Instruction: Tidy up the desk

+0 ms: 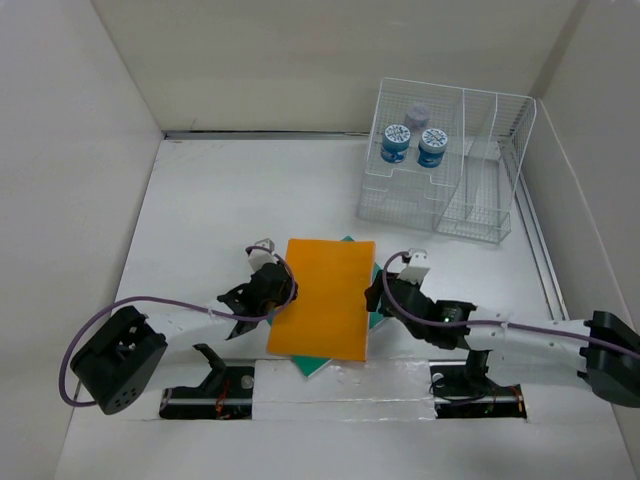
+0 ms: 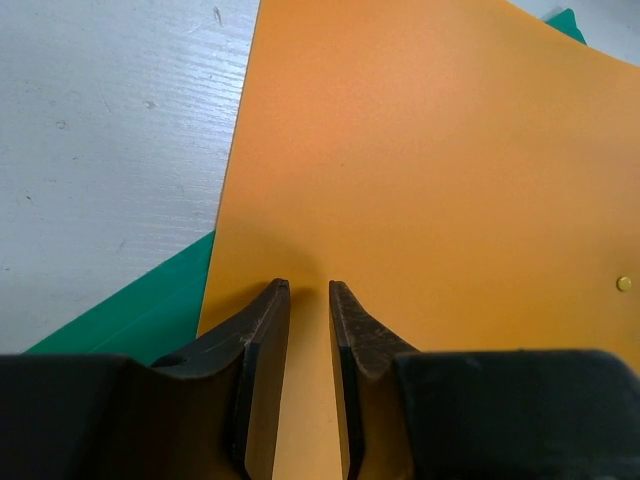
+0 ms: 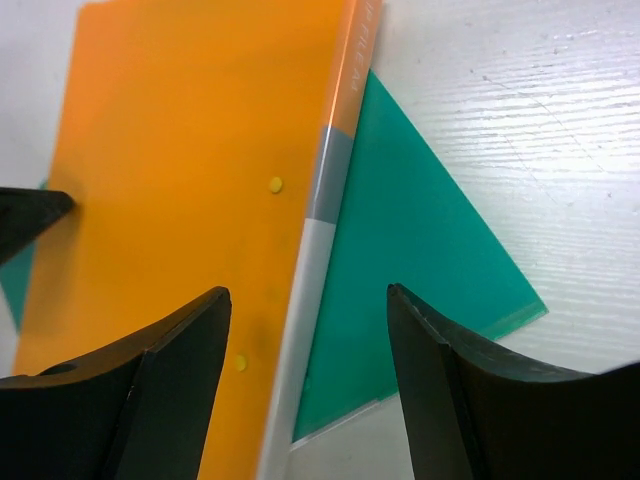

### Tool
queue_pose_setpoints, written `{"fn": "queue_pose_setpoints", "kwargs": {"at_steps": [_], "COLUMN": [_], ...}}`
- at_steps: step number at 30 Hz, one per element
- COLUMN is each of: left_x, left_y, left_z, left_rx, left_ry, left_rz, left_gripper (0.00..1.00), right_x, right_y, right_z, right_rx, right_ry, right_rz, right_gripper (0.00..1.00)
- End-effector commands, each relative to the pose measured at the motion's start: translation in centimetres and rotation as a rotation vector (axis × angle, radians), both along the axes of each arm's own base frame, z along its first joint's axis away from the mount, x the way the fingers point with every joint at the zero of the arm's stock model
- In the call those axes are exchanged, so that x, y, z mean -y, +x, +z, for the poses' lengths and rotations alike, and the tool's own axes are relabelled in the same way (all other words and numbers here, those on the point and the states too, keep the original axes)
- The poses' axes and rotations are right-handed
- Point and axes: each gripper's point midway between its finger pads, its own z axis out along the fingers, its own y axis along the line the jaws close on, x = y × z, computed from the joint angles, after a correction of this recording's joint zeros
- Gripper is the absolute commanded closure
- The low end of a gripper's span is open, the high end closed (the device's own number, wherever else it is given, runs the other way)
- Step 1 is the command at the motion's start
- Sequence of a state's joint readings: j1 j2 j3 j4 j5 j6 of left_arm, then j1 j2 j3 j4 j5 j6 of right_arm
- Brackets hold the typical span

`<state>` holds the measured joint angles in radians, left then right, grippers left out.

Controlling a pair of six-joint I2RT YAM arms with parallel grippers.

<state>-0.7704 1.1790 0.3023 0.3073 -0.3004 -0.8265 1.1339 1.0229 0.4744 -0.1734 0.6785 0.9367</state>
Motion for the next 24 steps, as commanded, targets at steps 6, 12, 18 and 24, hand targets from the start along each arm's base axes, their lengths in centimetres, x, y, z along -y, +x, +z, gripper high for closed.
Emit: {"fn": "queue_pose_setpoints", "kwargs": {"at_steps": [6, 12, 18, 24], "left_x": [-0.2, -0.2, -0.2, 0.1], "left_y": [-0.8, -1.1, -1.1, -1.5], "left_z": [-1.0, -1.3, -1.5, -2.1], "left_rx": [-0.024, -0.034, -0.039, -0.062], "left_ry": [0.017, 0.015, 0.015, 0.002], "left_rz": [-0.031, -0.04, -0.043, -0.058], "left_gripper": [0.84, 0.87, 0.89, 0.9], "right_x": [-4.0, -5.3, -4.3, -5.0], "right_y": [1.9, 2.3, 2.5, 2.0], "right_z": [-1.3, -4.0, -6.9, -9.4], "right_rx": [0.003, -0.044, -0.082, -0.107], "right_ry": [0.059, 0.101, 0.199, 0.288], "right_rz": [0.188, 0.195, 0.124, 0.155], "right_gripper": [0.34, 0.35, 0.33, 0.35]}}
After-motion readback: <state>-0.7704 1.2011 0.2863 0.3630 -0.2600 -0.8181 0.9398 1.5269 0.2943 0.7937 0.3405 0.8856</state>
